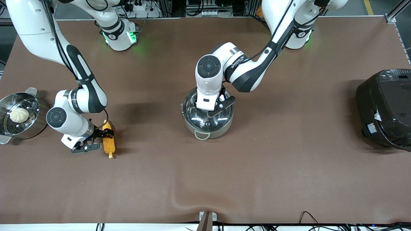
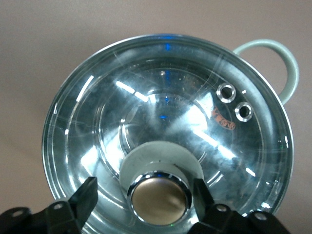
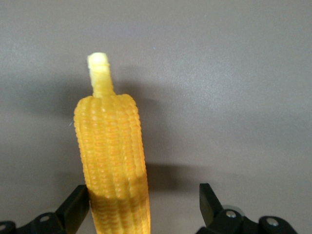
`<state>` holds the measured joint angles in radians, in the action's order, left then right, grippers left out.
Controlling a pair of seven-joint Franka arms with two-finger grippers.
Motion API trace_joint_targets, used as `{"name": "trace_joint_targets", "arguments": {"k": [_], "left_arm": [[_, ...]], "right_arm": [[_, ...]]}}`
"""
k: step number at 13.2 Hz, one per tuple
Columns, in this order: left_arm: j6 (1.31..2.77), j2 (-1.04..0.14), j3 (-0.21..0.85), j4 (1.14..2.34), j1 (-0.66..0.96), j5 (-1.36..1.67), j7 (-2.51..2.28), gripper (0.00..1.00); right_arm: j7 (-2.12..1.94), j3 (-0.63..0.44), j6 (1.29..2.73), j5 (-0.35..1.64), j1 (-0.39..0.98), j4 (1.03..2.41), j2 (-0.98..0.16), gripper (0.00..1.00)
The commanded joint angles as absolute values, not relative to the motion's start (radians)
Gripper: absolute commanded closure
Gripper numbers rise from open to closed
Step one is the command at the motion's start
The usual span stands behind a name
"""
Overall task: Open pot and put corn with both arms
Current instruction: 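Grasp the lid knob with the left gripper while the right gripper grasps the corn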
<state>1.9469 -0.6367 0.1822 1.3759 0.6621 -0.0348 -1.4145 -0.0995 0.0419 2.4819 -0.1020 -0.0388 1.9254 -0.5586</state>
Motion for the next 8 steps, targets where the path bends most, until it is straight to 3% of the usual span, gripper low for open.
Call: {"name": "trace_joint_targets", "arguments": {"k": [1,2,4,8], "left_arm": [[1.947,-0.646,0.179,1.353,0.664,-0.045,-1.436,0.17],[1.947,-0.644,0.179,1.353,0.664,-0.044,-1.437,0.19],[1.947,-0.649,0.179,1.354,0.666,-0.046,-1.437,0.33],[1.947,-0.65,0.179,1.355,0.664,-0.046,-1.437,1.0]], "right_arm": [[-0.069,0.055,2.513,-0.12,-0.051,1.931,-0.574,0.0],[-0.071,0.055,2.513,-0.121,-0.048,1.931,-0.575,0.0],[-0.069,0.057,2.511,-0.12,-0.04,1.934,-0.575,0.0],[-0.067,0.061,2.5,-0.118,-0.037,1.937,-0.575,0.0]]}}
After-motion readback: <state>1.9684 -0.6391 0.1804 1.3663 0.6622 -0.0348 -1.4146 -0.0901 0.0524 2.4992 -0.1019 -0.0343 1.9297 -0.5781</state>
